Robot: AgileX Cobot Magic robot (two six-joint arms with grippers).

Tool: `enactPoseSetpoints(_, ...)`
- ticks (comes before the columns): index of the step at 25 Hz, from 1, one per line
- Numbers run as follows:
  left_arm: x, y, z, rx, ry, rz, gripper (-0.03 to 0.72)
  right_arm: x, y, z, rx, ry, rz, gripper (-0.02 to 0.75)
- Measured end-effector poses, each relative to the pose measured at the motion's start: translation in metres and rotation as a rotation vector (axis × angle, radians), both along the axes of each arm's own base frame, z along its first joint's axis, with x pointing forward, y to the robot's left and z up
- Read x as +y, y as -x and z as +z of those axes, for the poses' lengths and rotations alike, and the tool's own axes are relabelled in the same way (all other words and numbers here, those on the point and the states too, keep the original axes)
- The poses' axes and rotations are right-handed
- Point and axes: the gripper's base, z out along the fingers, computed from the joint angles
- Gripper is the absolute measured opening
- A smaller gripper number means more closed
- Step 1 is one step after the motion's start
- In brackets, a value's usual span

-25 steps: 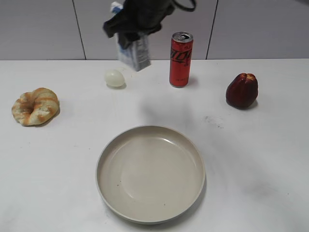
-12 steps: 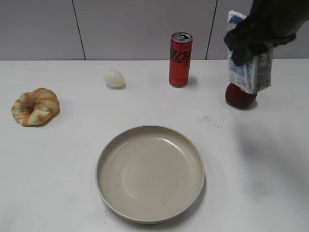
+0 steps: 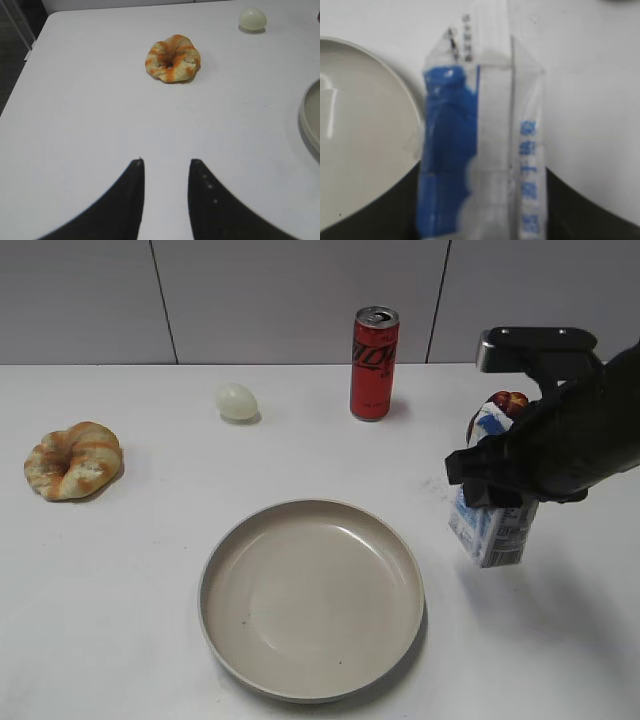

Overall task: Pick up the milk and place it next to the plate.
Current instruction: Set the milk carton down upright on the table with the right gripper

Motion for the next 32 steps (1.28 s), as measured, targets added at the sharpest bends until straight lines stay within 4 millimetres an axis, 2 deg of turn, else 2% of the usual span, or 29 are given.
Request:
enactPoseSetpoints(8,0.000,0.000,0.000,0.000,0.000,0.000,0.232,0.009,-0.006,-0.041,0.035,-0.028,-0.049,0.302)
enactPoseSetpoints(13,0.000,0.000,0.000,0.000,0.000,0.000,0.232,0.010,-0.009,-0.053,0.058,-0.018,-0.054,0.310)
enactPoseSetpoints(27,0.000,0.000,0.000,0.000,0.000,0.000,0.232,0.011,-0.008,-0.054,0.072,-0.032,-0.073,0.549)
enactPoseSetpoints(30,0.000,0.000,0.000,0.000,0.000,0.000,0.232,0.011,-0.008,-0.046,0.059,-0.028,-0.052,0.599)
enactPoseSetpoints(32,0.000,0.000,0.000,0.000,0.000,0.000,0.232,0.011,-0.009,-0.033,0.034,-0.030,-0.030,0.612)
